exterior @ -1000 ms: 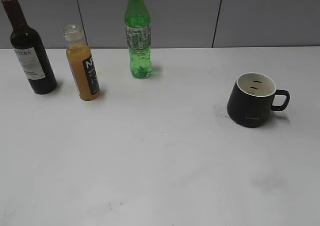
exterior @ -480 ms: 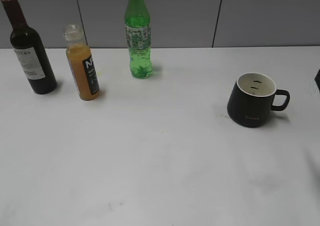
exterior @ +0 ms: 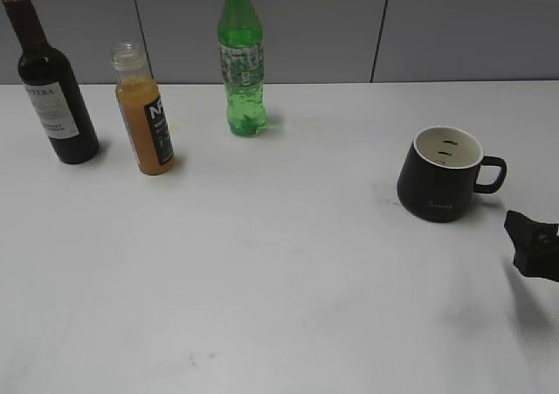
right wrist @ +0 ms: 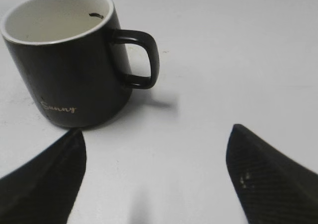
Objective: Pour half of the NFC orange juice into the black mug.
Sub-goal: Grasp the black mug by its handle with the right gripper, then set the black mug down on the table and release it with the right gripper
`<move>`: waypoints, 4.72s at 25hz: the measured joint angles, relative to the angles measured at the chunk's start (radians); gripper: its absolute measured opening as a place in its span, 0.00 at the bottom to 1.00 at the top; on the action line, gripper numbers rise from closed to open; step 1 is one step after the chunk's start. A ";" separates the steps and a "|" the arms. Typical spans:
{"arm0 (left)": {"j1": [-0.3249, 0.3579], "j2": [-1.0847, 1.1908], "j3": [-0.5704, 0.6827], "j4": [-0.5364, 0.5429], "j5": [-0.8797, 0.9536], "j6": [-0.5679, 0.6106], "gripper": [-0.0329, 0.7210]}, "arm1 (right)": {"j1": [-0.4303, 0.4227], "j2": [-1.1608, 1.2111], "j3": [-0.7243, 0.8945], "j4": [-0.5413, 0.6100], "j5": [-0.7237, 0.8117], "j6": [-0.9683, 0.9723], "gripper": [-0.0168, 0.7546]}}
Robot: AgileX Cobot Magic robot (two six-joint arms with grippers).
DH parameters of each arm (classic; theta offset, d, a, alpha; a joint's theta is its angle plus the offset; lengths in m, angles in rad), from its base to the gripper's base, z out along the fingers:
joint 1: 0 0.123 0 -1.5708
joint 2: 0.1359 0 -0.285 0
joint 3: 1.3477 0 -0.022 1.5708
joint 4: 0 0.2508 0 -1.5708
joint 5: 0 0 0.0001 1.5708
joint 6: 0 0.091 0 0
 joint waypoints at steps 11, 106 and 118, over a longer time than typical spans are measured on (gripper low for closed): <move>0.000 0.000 0.000 0.000 0.000 0.000 0.36 | -0.001 0.060 -0.092 0.072 -0.009 -0.031 0.87; 0.000 0.000 0.000 0.000 0.000 0.000 0.36 | 0.414 0.194 -0.490 0.092 0.032 -0.155 0.06; 0.000 0.000 0.000 0.000 0.000 0.000 0.36 | 0.615 0.315 -0.551 0.164 0.034 -0.179 0.06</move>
